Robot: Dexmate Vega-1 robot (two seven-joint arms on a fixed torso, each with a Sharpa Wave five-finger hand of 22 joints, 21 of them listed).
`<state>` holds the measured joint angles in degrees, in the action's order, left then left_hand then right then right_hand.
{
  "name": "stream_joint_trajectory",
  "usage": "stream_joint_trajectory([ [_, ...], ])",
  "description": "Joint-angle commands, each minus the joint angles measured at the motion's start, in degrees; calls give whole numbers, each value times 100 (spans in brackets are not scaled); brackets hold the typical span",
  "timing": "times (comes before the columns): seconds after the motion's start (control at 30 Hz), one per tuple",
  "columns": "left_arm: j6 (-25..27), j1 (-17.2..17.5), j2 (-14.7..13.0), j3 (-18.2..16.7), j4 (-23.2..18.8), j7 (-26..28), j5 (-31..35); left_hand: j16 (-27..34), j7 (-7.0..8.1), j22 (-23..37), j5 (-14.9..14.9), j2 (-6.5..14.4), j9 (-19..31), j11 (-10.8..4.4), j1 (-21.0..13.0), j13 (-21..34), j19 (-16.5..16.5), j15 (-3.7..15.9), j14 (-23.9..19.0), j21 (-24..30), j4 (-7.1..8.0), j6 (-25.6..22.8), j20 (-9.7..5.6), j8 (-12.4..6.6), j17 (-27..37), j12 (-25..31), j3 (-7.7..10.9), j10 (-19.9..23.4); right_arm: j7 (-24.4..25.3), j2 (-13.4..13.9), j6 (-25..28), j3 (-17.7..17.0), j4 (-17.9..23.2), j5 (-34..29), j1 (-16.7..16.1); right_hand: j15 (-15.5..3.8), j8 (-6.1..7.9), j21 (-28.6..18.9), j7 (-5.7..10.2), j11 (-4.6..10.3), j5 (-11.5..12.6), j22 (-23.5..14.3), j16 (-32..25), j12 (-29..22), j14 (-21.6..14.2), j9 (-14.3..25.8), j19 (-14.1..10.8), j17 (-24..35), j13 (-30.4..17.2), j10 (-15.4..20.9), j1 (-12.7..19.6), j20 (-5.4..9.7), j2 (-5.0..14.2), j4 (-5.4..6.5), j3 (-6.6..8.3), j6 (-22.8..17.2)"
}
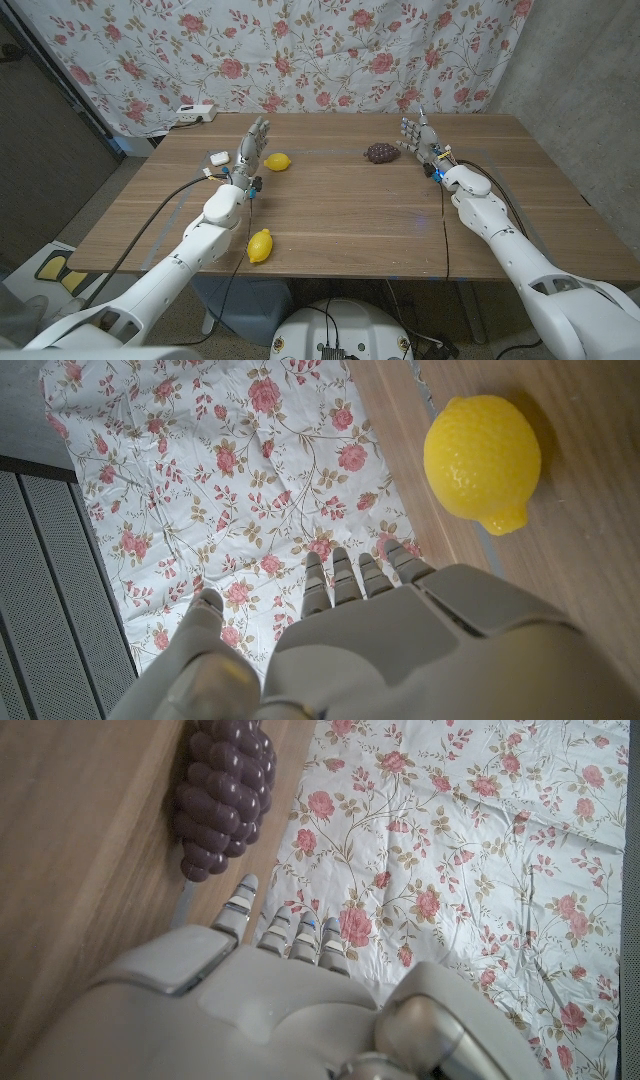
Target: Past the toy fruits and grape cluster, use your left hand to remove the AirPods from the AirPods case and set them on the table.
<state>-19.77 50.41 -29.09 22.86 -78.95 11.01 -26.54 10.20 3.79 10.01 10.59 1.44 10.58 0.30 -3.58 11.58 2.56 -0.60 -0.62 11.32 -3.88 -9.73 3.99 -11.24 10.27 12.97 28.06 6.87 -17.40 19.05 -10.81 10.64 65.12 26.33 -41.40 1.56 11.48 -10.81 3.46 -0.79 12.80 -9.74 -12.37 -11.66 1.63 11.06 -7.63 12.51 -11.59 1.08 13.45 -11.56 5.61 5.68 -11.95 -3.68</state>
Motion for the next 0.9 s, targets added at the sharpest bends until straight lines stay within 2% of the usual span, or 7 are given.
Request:
stream_joint_trajectory([
  [0.03,206,259,25,-136,-424,580,384,59,20,19,33,-9,29,15,-78,25,57,21,-12,29,-35,-16,18,-9,10,58,13,71,-201,-63,-295,-138,-304,-28,117,7,24,-11,44,8,18,-21,-8,-20,42,24,26,16,-23,46,60,-51,14,-37,-18,22],
  [0.1,246,267,-5,-149,-449,455,316,60,19,19,33,-7,29,2,-81,26,60,20,-15,30,-39,-19,14,-10,10,59,15,76,-214,-77,-362,-161,-317,-20,110,-17,21,-10,57,22,18,-21,-8,-21,42,24,29,15,-23,50,72,-51,17,-43,-13,28],
  [0.4,532,484,-4,-276,-820,977,675,58,15,19,32,-2,29,-1,-92,27,64,33,-14,27,-51,-44,6,-18,9,63,18,91,-355,-127,-532,-195,-518,3,192,-45,26,-14,58,28,17,-21,-15,-42,18,24,19,8,-22,107,111,-45,18,-65,0,16],
  [0.67,466,540,88,-399,-766,971,582,57,22,19,32,7,30,-24,-103,28,68,42,-14,25,-62,-39,-1,-14,9,66,23,105,-455,-234,-699,-173,-854,-56,384,-55,33,-20,65,45,14,-20,-22,-49,-2,25,3,4,-22,132,140,-28,17,-81,8,-5],
  [0.73,615,566,53,-417,-858,1087,668,56,26,19,32,11,30,-18,-108,29,71,40,-12,25,-66,-26,-2,-9,9,65,26,104,-465,-264,-758,-169,-951,-83,439,-57,34,-21,62,70,13,-20,-23,-55,-6,25,0,3,-22,151,148,-28,17,-86,10,-9],
  [0.83,462,572,118,-490,-768,890,419,55,40,19,31,19,30,-31,-117,29,79,49,-14,26,-74,-9,11,-1,8,63,32,103,-489,-304,-834,-165,-1083,-118,522,-64,37,-21,74,78,12,-20,-24,-58,-10,25,-2,2,-22,161,156,-22,16,-91,12,-17],
  [0.9,662,614,79,-504,-912,1066,501,54,67,19,31,24,30,-31,-124,30,75,49,-13,23,-80,0,34,2,8,60,35,97,-512,-327,-889,-161,-1177,-143,579,-65,37,-21,70,80,11,-20,-25,-57,-13,25,-2,1,-22,163,161,-24,15,-94,13,-18],
])
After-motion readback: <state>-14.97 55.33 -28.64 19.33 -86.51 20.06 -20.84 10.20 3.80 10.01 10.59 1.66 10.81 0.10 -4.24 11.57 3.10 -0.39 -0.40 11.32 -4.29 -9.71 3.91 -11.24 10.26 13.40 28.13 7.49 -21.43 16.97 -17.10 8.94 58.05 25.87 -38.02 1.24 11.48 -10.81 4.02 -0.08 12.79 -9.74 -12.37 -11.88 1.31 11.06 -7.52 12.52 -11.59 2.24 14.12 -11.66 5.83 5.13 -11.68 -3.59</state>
